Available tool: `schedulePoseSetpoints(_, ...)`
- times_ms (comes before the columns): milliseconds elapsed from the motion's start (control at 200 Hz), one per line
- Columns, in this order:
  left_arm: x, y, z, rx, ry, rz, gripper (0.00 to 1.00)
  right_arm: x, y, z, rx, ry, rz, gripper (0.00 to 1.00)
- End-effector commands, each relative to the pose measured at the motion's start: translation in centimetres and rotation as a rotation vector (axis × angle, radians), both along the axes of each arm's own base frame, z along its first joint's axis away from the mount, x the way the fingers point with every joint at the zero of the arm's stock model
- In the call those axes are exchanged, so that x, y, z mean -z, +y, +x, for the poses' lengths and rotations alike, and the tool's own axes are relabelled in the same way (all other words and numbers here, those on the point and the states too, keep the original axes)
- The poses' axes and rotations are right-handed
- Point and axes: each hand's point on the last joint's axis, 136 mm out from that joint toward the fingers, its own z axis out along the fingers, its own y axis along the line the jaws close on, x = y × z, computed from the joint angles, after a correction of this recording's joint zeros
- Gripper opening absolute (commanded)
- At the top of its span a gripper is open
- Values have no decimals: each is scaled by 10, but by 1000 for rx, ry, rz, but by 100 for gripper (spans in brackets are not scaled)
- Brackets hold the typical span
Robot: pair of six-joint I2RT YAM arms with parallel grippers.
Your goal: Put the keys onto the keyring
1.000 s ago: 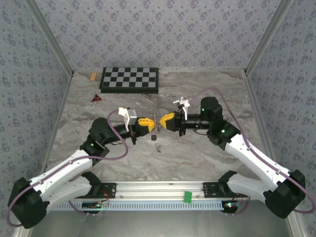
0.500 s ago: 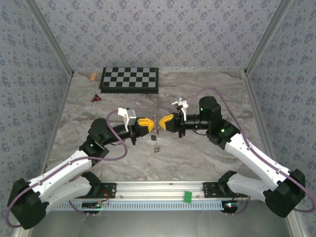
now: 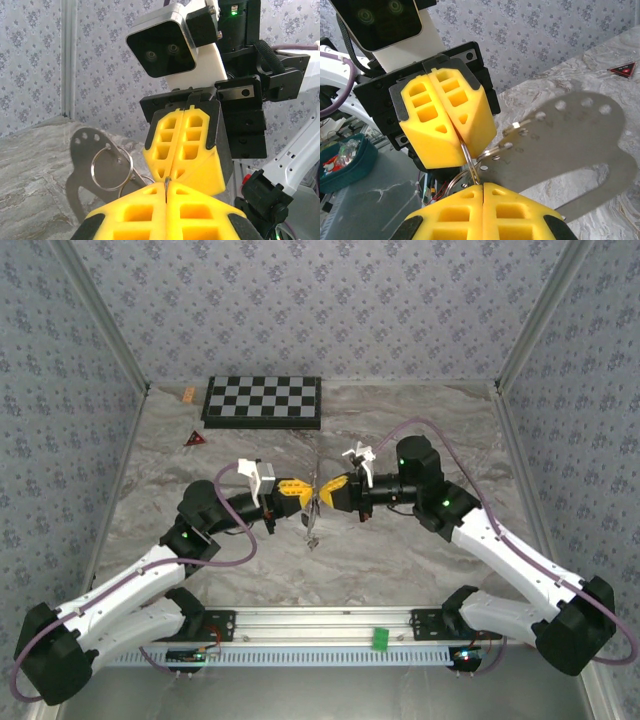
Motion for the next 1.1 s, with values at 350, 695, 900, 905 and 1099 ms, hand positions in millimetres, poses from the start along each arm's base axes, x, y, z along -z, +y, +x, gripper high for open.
schedulePoseSetpoints(350,-21,4,-6,-7,-68,-47,0,-8,-4,2,41,-62,1,15)
schedulePoseSetpoints(695,-24,5,-3,-19,-54,-66,0,-31,-16,0,81,-127,156,32)
schedulePoseSetpoints(900,-25,4,-1,-21,-44,-78,0,-38,-3,-3,33,-128,191,31)
schedulePoseSetpoints(905,-25,4,-1,-22,-44,-77,0,-38,-3,-3,32,-129,191,31)
schedulePoseSetpoints(1099,-26,5,-1,-26,-44,-82,0,-35,8,0,5,-114,184,31)
